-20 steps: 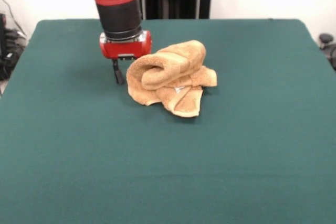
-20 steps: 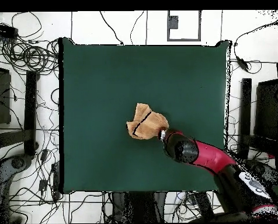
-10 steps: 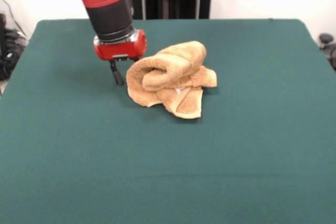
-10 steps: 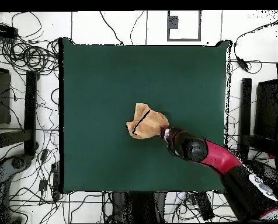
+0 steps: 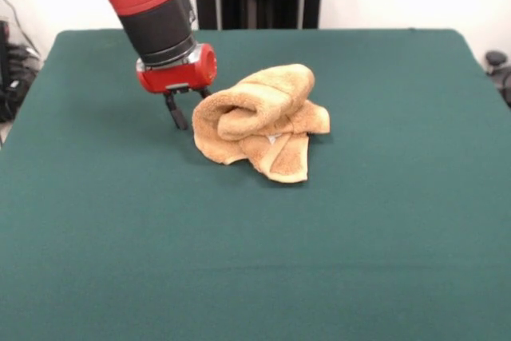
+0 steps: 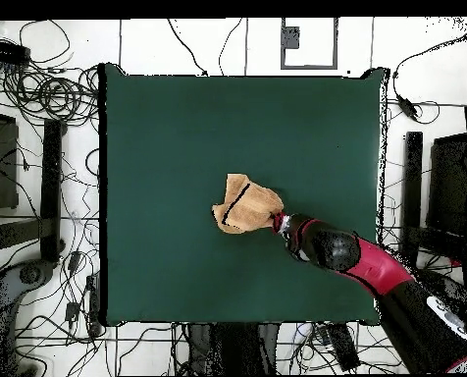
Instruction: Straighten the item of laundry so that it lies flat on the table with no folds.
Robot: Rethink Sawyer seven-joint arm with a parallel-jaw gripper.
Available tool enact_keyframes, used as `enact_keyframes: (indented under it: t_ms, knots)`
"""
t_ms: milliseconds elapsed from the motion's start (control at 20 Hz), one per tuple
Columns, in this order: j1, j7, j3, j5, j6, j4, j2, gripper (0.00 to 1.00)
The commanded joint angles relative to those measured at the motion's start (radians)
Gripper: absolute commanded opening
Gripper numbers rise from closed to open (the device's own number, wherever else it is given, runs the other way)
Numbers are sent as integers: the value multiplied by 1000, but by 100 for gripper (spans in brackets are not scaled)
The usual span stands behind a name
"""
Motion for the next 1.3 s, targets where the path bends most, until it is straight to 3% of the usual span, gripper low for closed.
enact_keyframes:
  t_ms: [50, 400, 1000, 1300]
  knots:
    - [90, 4, 123, -88, -193, -137, 377, 100]
    - [74, -6, 143, -83, -174, -136, 392, 100]
    - [74, 76, 150, -54, -237, -88, 396, 100]
    - [122, 167, 115, -13, -266, -48, 341, 100]
